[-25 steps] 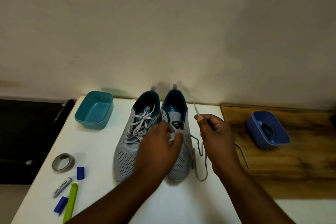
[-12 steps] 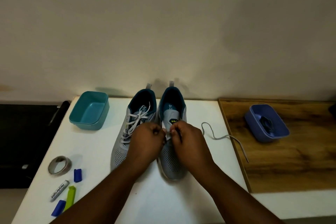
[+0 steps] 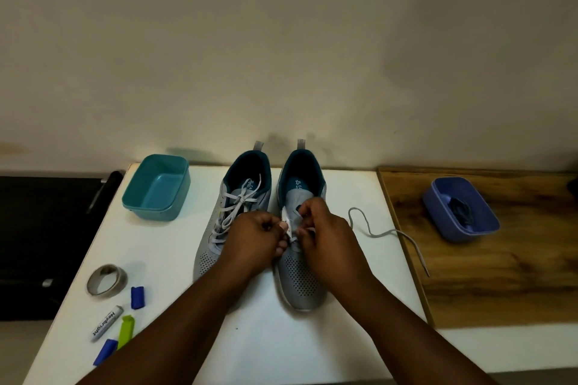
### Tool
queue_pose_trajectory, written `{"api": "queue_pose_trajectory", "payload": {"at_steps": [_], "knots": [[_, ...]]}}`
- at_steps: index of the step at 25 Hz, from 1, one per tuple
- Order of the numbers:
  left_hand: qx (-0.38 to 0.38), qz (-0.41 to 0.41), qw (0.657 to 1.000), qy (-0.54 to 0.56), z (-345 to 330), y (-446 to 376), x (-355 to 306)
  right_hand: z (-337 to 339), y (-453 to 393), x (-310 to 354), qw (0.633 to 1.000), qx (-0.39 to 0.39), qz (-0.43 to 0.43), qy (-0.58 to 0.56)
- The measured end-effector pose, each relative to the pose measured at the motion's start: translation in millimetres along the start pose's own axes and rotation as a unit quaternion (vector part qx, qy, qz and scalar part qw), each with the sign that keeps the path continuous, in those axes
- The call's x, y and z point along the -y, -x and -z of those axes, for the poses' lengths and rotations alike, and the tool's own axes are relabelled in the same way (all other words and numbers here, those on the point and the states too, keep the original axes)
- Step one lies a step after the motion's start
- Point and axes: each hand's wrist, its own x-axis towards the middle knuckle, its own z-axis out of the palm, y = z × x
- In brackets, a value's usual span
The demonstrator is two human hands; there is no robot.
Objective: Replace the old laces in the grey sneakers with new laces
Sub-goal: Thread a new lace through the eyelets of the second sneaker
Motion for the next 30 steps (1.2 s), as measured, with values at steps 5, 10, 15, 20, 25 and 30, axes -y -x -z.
{"api": "queue_pose_trajectory", "payload": {"at_steps": [5, 10, 15, 20, 25, 30], "knots": [[0.01, -0.001, 1.0, -0.011, 0.0, 0.8, -1.4, 0.5, 1.8, -2.3, 0.999, -0.024, -0.004, -0.04], [0.009, -0.013, 1.0, -0.017, 1.0, 0.6, -0.5, 4.3, 2.1, 2.1, 1.0, 0.0, 0.015, -0.013], [0.019, -0.055, 0.996, -0.073, 0.9, 5.4, -1.5, 10.6, 3.4, 7.3, 0.998, 0.02, 0.032, 0.047], [0.016, -0.091, 0.991, -0.1, 1.7, 9.1, -1.9, 12.4, 2.2, 16.2, 0.995, 0.052, 0.029, 0.082], [0.01, -0.141, 0.977, -0.16, -2.4, 9.6, -2.8, 15.0, -2.3, 7.1, 0.999, 0.035, -0.002, 0.011], [0.042, -0.053, 0.994, -0.086, 1.8, 8.8, 0.5, 6.8, 0.9, 4.3, 0.999, 0.032, 0.009, 0.017]]}}
